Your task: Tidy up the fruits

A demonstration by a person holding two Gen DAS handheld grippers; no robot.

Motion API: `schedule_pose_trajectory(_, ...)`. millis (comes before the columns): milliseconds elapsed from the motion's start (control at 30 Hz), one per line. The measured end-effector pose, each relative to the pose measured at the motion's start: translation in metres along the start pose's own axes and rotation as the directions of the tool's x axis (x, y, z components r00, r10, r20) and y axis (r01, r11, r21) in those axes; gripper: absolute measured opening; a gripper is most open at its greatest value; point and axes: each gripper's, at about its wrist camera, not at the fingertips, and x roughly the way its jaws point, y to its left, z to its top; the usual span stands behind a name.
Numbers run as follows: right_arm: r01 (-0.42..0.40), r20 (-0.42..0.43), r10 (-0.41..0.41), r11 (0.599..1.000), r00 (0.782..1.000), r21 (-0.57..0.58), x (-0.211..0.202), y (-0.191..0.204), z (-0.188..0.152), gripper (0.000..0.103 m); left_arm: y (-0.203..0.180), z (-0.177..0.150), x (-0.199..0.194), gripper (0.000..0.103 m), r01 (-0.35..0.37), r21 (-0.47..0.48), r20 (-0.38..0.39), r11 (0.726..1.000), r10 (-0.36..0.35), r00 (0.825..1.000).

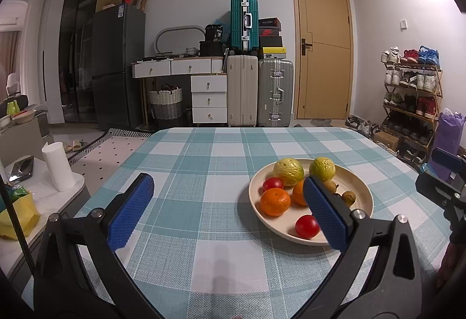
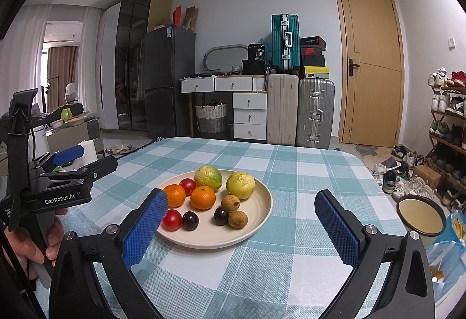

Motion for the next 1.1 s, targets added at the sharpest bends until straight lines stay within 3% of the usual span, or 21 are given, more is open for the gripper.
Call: schedule_pose_trajectory(1100,0.0,0.0,0.0,1.0,1.0,0.0,-0.0003,0.0,0.0004,0.103,-0.0011,0.0001,-0.0014,0.102,0.009,0.001,0.0,1.0,-0.009,1.0)
